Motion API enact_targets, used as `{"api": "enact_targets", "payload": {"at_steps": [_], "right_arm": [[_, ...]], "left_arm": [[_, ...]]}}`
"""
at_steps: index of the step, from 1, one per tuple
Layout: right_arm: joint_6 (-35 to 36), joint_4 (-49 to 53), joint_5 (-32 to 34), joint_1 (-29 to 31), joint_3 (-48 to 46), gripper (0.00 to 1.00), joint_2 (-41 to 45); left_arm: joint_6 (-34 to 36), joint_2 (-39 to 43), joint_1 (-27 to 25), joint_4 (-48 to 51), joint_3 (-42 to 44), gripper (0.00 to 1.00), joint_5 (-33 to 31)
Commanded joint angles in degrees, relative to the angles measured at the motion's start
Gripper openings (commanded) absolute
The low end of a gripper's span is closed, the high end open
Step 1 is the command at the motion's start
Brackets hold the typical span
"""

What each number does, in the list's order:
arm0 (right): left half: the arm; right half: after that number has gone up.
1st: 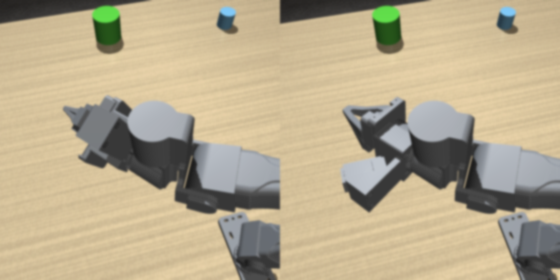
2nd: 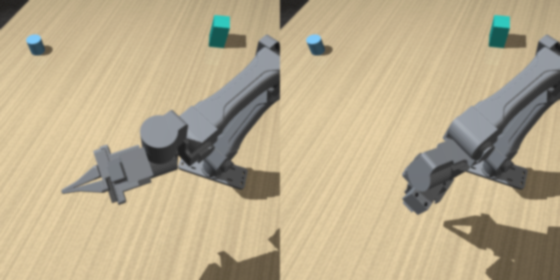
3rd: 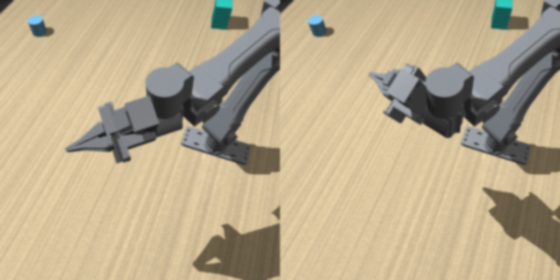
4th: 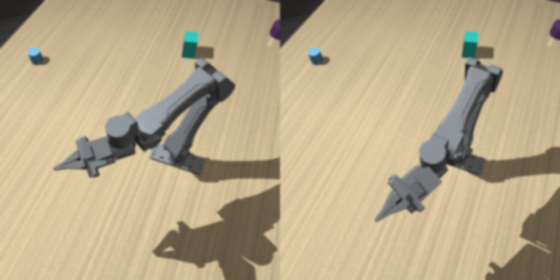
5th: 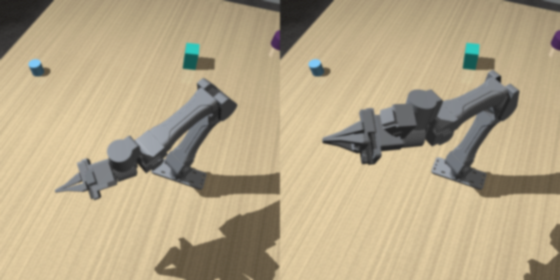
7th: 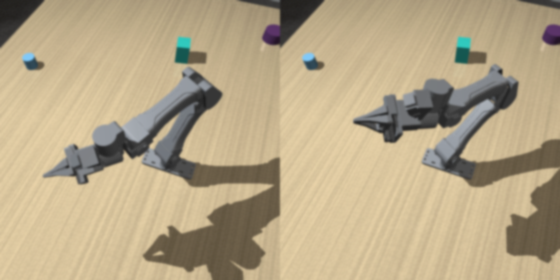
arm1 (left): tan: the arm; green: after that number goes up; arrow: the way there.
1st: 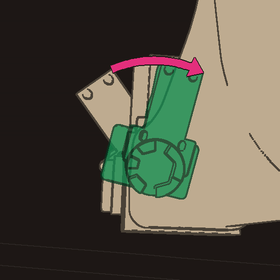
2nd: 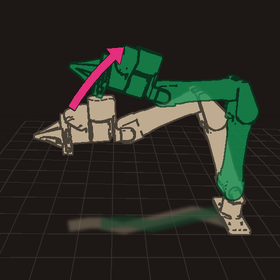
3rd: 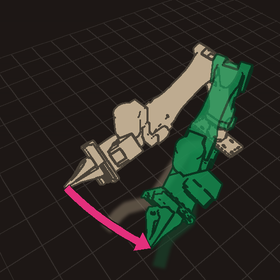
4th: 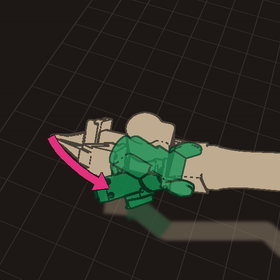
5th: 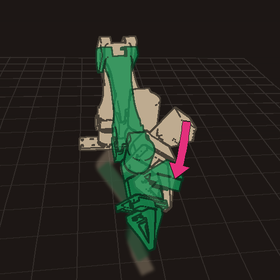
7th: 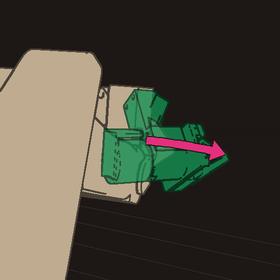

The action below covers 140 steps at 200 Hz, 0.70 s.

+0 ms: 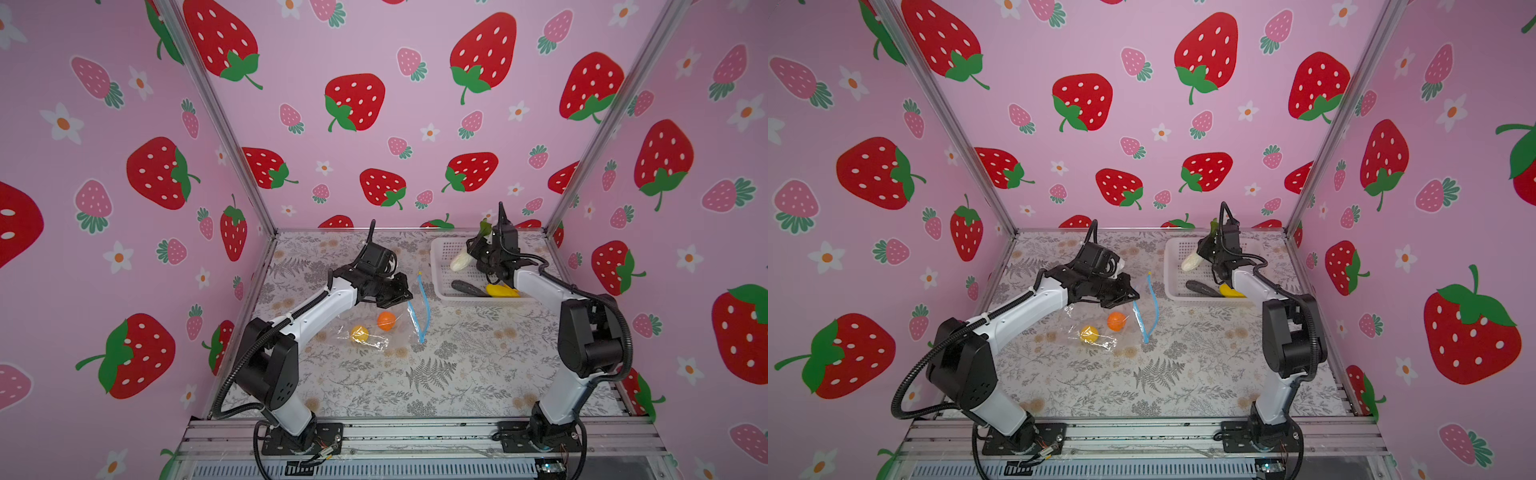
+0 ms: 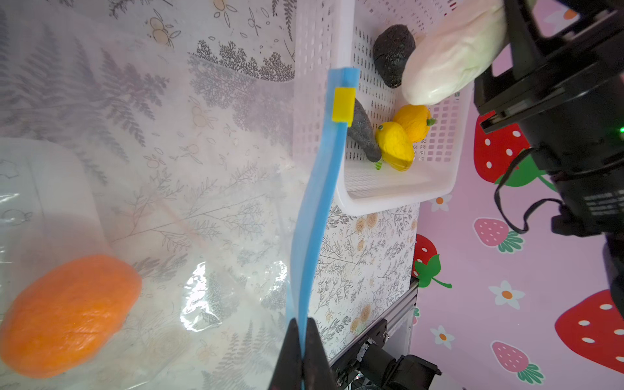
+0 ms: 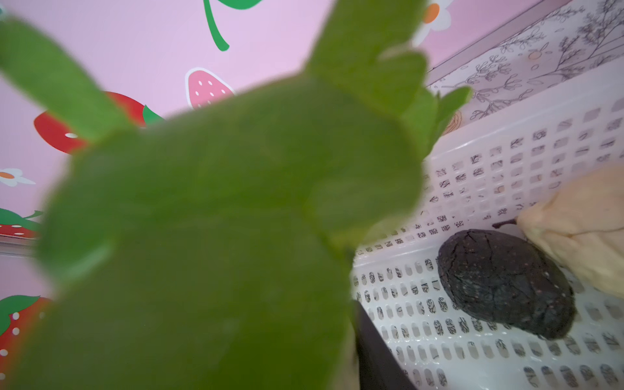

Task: Place the food in the zip-top bag and seal the zipper
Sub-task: 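Grasp the white eggplant by its leafy top with the right gripper and lift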

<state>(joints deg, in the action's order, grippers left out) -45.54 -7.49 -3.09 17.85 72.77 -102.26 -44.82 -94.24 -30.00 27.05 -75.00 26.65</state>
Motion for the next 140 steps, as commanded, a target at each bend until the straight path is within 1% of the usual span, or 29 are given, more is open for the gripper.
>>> {"api": "enact_targets", "payload": {"at_steps": [1, 29, 57, 80, 95, 140], "right_arm": [[1.4, -1.1, 2.2, 0.3, -1.4, 0.39, 3.9], [1.2, -3.3, 1.9, 0.3, -4.8, 0.39, 7.3], [0.8, -5.9, 2.2, 1.3, -8.4, 0.39, 10.9], [1.1, -6.2, 2.3, 2.4, -8.8, 0.39, 13.0], [1.2, -6.5, 2.9, 3.2, -9.9, 0.38, 15.8], [1.4, -8.0, 5.3, 8.8, -14.4, 0.38, 23.9]], "left_arm": [[-0.3, -0.5, 0.2, 0.3, -3.1, 0.00, 1.3], [-2.1, -1.0, 0.2, -1.3, -3.3, 0.00, 2.4], [-3.4, -1.3, 0.1, -0.8, -4.6, 0.00, 2.4], [-4.1, -1.5, 0.5, -0.5, -6.0, 0.00, 2.2], [-4.0, -2.0, 0.5, 0.1, -7.3, 0.00, 1.8], [-5.3, -1.4, 0.5, 0.2, -8.8, 0.00, 0.7]]}}
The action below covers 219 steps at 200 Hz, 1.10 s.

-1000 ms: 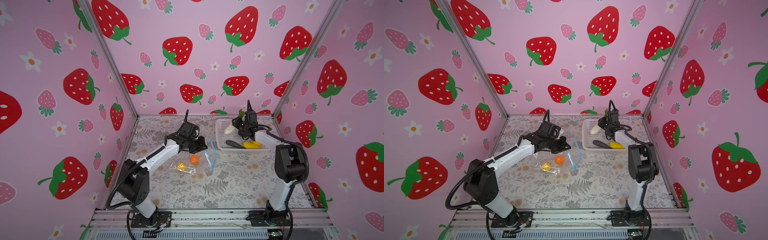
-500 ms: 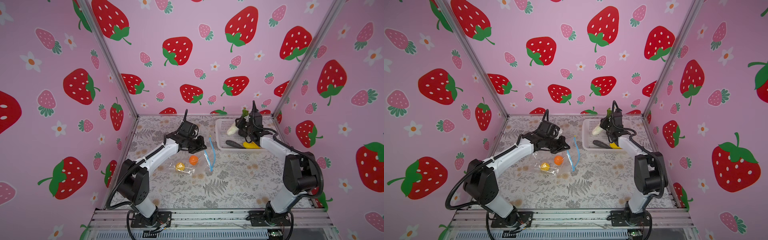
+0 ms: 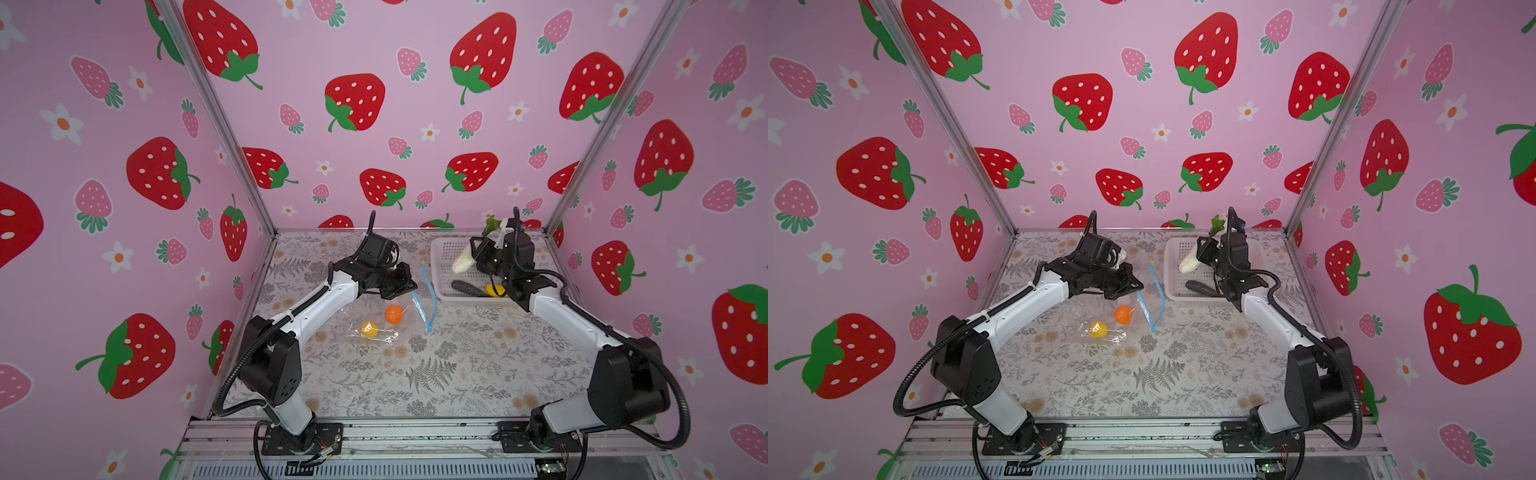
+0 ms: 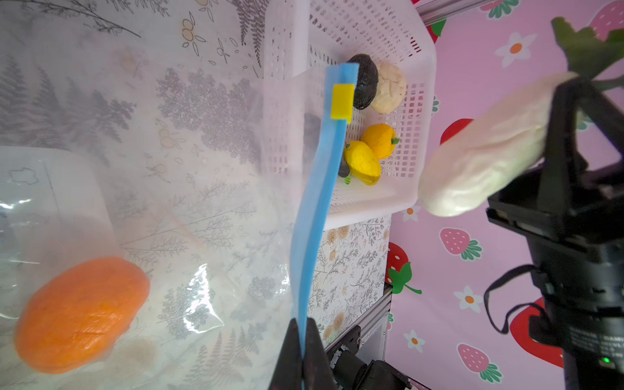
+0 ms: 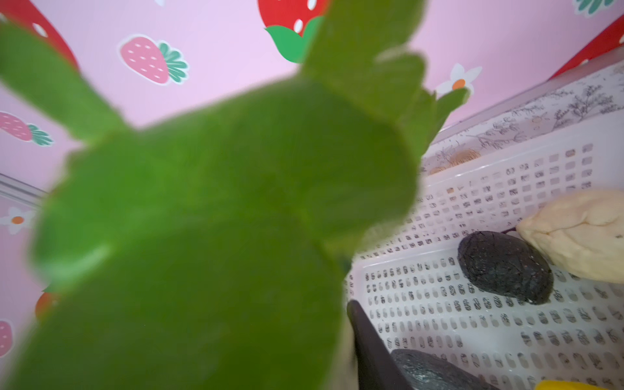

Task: Place the food in the zip-top bag and seal the zipper
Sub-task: 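Grasp the white eggplant by its leafy top with the right gripper and lift, then carry the eggplant to the open bag and release it inside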

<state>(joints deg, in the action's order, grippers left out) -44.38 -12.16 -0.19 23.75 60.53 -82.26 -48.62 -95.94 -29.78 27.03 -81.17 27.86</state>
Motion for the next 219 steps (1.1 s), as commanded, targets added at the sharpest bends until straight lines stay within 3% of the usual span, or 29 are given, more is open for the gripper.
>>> {"api": "enact_targets", "payload": {"at_steps": [1, 65, 131, 180, 219], "right_arm": [[0.2, -3.4, 2.5, 3.0, -2.2, 0.38, 4.1], [0.0, -9.1, 11.0, 14.0, -8.6, 0.38, 6.2], [-0.7, -15.2, 17.9, 18.6, -5.8, 0.37, -0.8], [-1.8, -16.3, 16.4, 19.1, 0.3, 0.37, -6.8], [-1.5, -16.1, 16.7, 20.9, 1.5, 0.37, -6.7]], "left_arm": [[-1.5, 0.4, 0.3, 0.3, -2.6, 0.00, -0.5], [-2.5, 1.9, 0.3, 0.5, -2.5, 0.00, -1.6], [-5.0, 4.7, -0.1, -1.2, -1.3, 0.00, -2.5], [-6.4, 6.9, -0.1, -2.1, 0.5, 0.00, -3.3], [-7.2, 7.0, -0.2, -3.8, 1.6, 0.00, -3.1]]}}
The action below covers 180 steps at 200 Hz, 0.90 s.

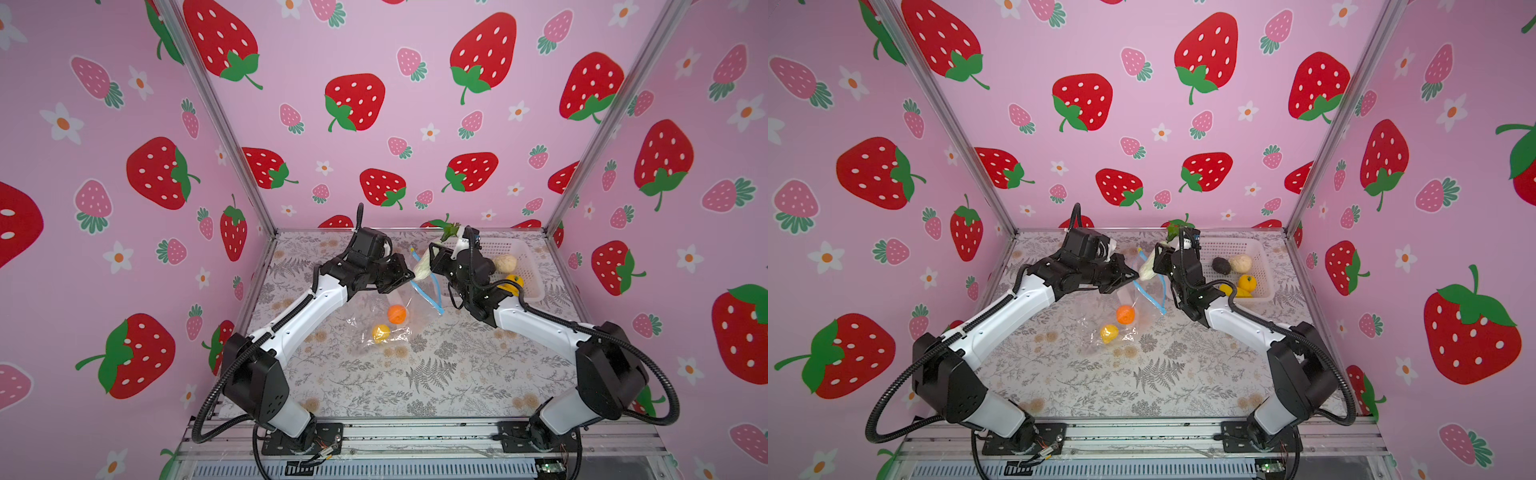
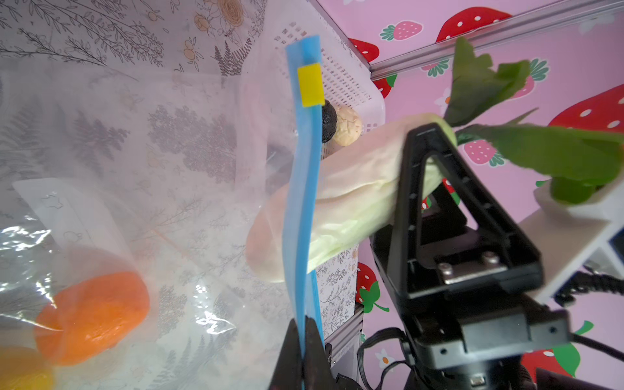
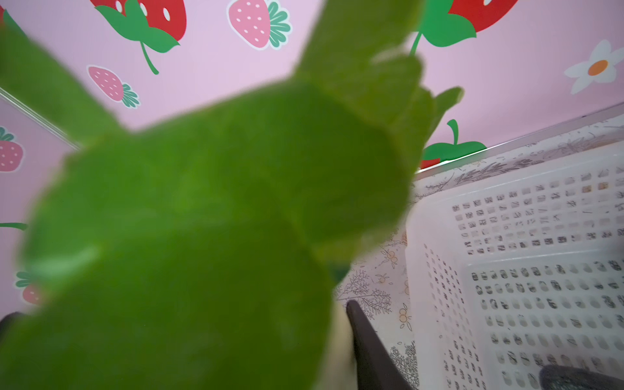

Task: Place the food in the zip-top bag and seal the zipper
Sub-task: 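Carry the eggplant to the open bag and release it inside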

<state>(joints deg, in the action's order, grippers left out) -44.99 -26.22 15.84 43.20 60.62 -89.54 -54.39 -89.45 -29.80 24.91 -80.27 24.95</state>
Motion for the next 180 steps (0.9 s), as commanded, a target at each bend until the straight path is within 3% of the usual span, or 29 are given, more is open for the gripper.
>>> {"api": "enact_targets", "payload": {"at_steps": [1, 52, 137, 180], "right_arm": [[-0.9, -2.0, 0.7, 1.4, 1.4, 0.37, 0.6], [-1.1, 1.3, 4.1, 4.7, 0.3, 0.38, -0.1], [-6.8, 8.3, 1.0, 5.3, 3.8, 0.40, -3.5], [-8.7, 9.3, -0.8, 5.5, 4.5, 0.50, -4.4]], "left_arm": [[-1.4, 0.5, -0.2, -1.7, 0.7, 0.00, -0.2], [-1.6, 0.5, -0.2, -3.2, 0.6, 0.00, -0.8], [-2.6, 3.2, -0.3, -7.9, 4.4, 0.00, -1.3], [-2.9, 3.4, -0.3, -9.2, 5.5, 0.00, -0.8]]}}
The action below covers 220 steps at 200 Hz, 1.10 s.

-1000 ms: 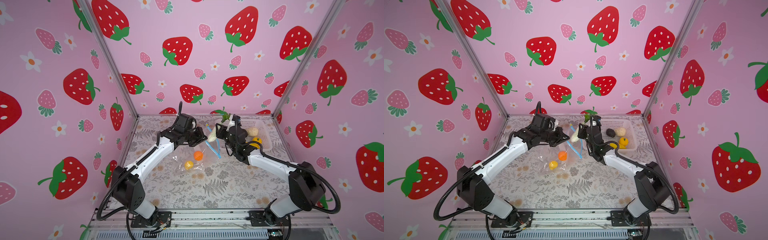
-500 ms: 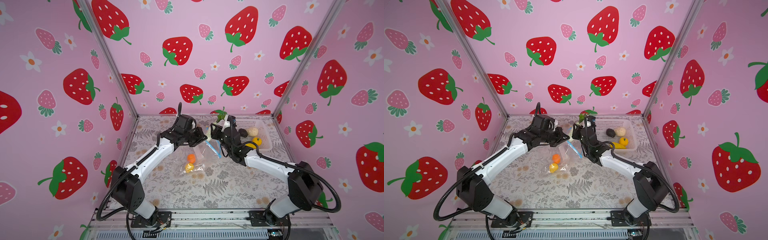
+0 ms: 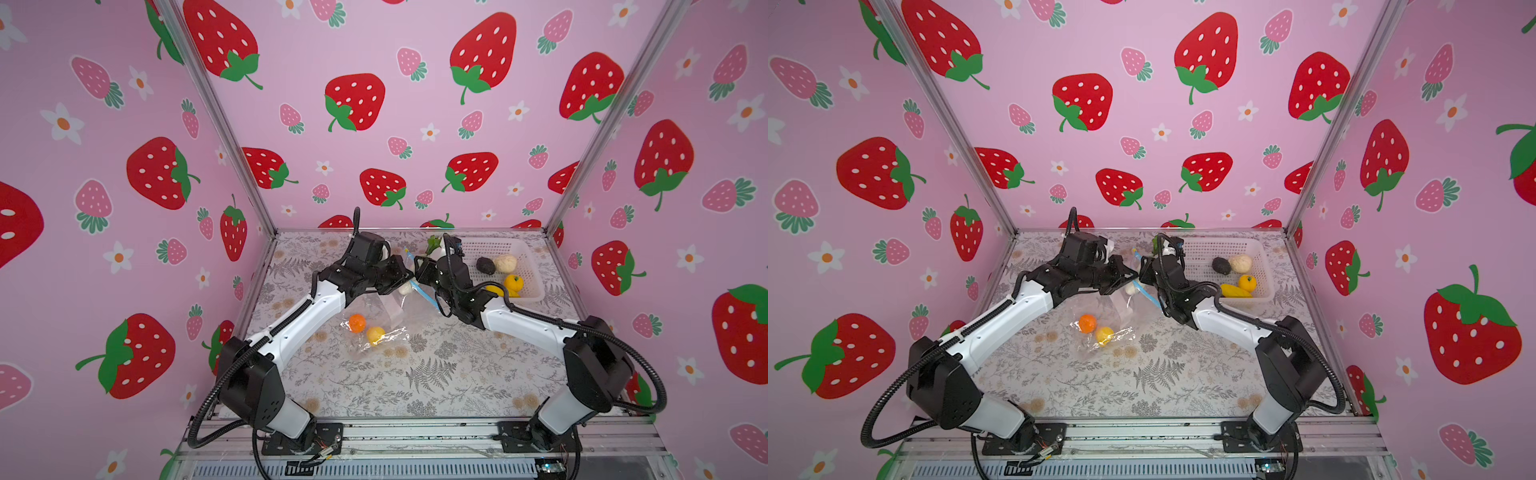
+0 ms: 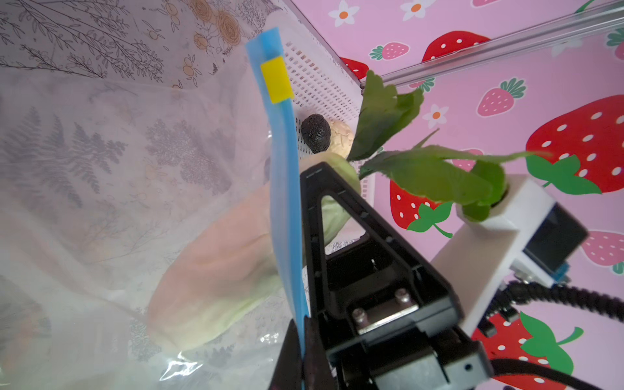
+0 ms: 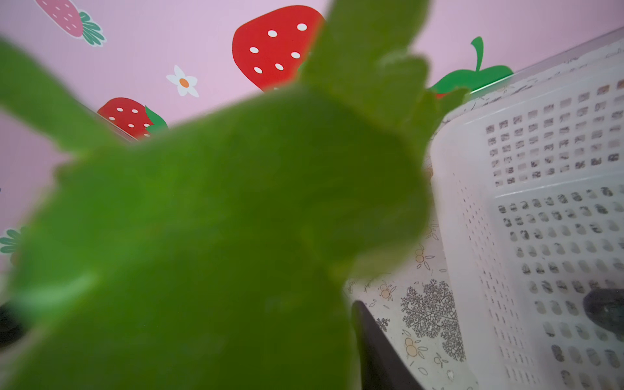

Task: Place the food in the zip-top bag and seal the zipper
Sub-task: 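Carry the eggplant to the open bag and release it inside, then return the right gripper to the basket and grasp the dark avocado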

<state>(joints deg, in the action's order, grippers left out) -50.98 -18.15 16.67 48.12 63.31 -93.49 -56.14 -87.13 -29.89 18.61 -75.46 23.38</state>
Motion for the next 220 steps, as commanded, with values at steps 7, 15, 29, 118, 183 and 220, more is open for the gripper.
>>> {"api": "enact_targets", "payload": {"at_steps": [7, 15, 29, 118, 183, 220], "right_arm": [[-2.8, 1.8, -1.8, 0.6, 2.2, 0.51, -0.5], [-2.8, 2.4, -1.9, 0.6, 2.5, 0.54, -0.4], [-2.6, 2.7, -1.8, 0.6, 2.7, 0.59, 0.2], [6.8, 9.6, -3.8, -3.3, 1.2, 0.66, 12.5], [30.0, 12.1, -7.7, -20.7, -8.3, 0.68, 18.1], [37.6, 9.7, -5.2, -28.3, -3.1, 0.68, 3.8]], "left_arm": [[-1.0, 1.1, -0.1, -3.0, 0.7, 0.00, 0.8], [-0.9, 1.0, 0.0, -3.1, 0.8, 0.00, 0.8], [-0.8, 1.1, 0.3, -3.7, 1.2, 0.00, 1.0], [0.4, 1.3, 2.5, -3.2, 2.5, 0.00, 2.7], [4.6, -0.8, 3.2, 0.6, 0.3, 0.00, 8.2], [5.5, -2.8, 3.2, 0.8, -1.0, 0.00, 8.6]]}}
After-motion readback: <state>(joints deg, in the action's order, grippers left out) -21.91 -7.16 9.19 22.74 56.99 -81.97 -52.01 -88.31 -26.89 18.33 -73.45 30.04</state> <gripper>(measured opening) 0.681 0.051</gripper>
